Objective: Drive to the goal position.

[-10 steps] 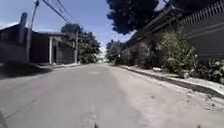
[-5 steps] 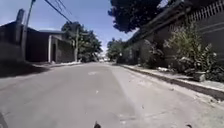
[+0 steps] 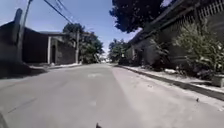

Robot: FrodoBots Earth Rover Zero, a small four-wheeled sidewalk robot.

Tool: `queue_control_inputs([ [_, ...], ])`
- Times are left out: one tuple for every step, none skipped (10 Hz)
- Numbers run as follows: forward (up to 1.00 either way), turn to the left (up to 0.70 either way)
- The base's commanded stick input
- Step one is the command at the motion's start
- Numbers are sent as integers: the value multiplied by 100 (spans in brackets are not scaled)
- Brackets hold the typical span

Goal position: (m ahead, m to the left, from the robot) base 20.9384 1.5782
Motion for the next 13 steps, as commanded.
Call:
queue_control_inputs([
  [100,0],
  [100,0],
  [100,0],
  [100,0],
  [100,0],
  [100,0],
  [100,0],
  [100,0],
  [100,0],
  [100,-13],
  [100,-36],
  [100,-35],
  [100,-30],
])
